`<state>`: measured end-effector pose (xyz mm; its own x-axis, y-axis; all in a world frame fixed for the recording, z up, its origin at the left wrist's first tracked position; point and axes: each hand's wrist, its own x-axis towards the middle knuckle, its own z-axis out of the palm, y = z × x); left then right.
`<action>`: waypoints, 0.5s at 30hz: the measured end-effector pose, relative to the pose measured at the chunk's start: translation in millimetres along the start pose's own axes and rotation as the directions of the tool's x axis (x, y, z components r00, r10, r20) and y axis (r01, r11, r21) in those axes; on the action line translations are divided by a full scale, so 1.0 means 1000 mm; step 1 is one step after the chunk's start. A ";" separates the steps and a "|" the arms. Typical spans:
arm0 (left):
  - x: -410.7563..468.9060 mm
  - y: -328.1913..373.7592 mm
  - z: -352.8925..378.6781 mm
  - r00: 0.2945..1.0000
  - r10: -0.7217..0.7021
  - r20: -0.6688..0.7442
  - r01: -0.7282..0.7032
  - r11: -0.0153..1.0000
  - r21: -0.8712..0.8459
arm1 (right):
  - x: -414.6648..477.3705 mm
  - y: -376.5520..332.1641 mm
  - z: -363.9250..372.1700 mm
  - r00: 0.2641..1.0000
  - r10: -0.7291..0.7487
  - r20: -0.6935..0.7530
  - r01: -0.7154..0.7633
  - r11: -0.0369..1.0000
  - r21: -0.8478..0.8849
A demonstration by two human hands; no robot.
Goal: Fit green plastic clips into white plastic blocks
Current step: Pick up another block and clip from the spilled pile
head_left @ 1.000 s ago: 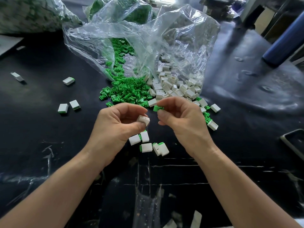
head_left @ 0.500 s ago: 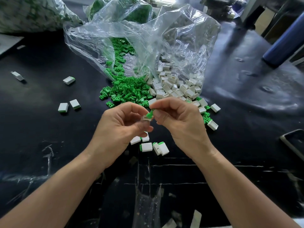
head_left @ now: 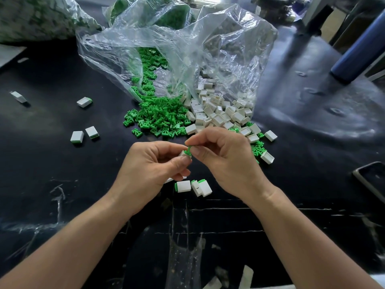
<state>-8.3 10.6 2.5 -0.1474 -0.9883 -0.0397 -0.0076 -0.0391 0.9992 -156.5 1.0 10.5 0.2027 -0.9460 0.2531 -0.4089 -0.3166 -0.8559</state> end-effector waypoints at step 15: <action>-0.003 0.004 -0.002 1.000 0.004 -0.019 -0.004 1.000 -0.018 | 0.000 0.000 -0.001 0.990 -0.136 0.030 0.139 0.979 -0.147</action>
<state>-5.8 13.2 6.8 -0.1284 -0.9911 -0.0357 0.0106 -0.0374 0.9992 -157.6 1.1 11.2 0.2836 -0.8913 0.3537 -0.5030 -0.4523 -0.7365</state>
